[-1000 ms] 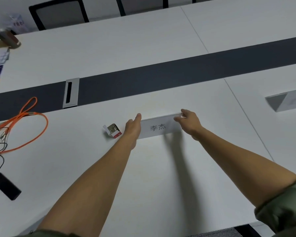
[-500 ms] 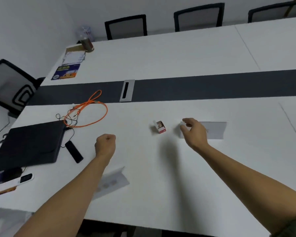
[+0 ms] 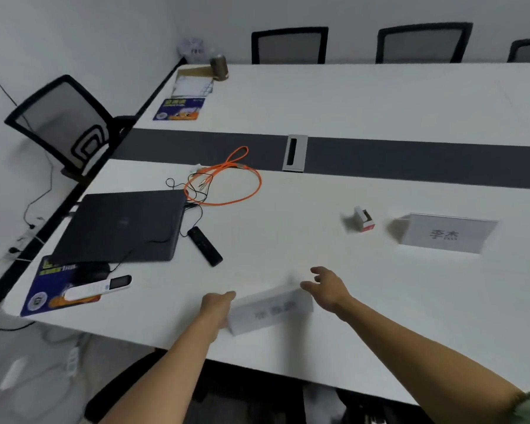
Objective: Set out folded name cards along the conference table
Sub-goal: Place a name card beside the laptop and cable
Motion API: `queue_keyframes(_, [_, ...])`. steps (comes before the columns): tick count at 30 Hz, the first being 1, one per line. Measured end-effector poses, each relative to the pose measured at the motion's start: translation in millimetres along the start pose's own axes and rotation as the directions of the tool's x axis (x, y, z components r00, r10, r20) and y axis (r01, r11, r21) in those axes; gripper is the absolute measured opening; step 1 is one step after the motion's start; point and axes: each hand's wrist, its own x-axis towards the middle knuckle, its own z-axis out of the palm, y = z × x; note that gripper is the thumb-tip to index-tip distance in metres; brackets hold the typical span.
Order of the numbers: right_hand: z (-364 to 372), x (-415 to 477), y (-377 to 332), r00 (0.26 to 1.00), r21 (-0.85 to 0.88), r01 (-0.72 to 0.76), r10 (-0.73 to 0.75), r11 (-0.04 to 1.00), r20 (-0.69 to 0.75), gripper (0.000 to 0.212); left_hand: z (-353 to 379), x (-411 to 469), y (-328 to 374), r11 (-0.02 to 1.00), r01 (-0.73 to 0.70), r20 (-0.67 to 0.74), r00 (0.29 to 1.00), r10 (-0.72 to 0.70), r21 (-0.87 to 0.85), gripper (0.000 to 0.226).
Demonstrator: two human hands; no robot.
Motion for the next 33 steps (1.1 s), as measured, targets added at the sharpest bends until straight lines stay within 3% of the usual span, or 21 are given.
queue_keyframes(8, [48.3, -11.0, -34.9, 0.981, 0.066, -0.103, 0.112, 0.993, -0.160, 0.050, -35.4, 6.4, 8.8, 0.995, -0.090, 0.092, 0.991, 0.093, -0.035, 0.025])
queue_keyframes(14, [38.5, -6.0, -89.7, 0.968, 0.079, -0.038, 0.056, 0.996, -0.243, 0.050, -69.6, 14.8, 70.6, 0.964, -0.247, 0.093, 0.962, 0.256, -0.103, 0.012])
queue_keyframes(19, [27.3, 12.1, -135.7, 0.951, 0.030, 0.039, -0.027, 0.999, -0.307, 0.050, -82.6, 27.1, 122.9, 0.917, -0.397, 0.116, 0.912, 0.393, 0.019, 0.027])
queue_keyframes(24, [19.7, 38.8, -162.5, 0.951, -0.062, 0.061, -0.076, 0.996, -0.300, 0.053, -84.2, 47.9, 159.6, 0.895, -0.437, 0.149, 0.895, 0.421, 0.090, 0.033])
queue_keyframes(30, [13.8, 86.6, -163.3, 0.971, -0.088, 0.040, -0.059, 0.995, -0.233, 0.056, -63.5, 81.5, 182.9, 0.905, -0.415, 0.166, 0.903, 0.397, 0.093, 0.011])
queue_keyframes(33, [12.4, 112.1, -155.1, 0.980, -0.091, 0.028, -0.045, 0.995, -0.191, 0.056, -48.4, 104.2, 183.6, 0.922, -0.378, 0.164, 0.918, 0.361, 0.086, 0.023])
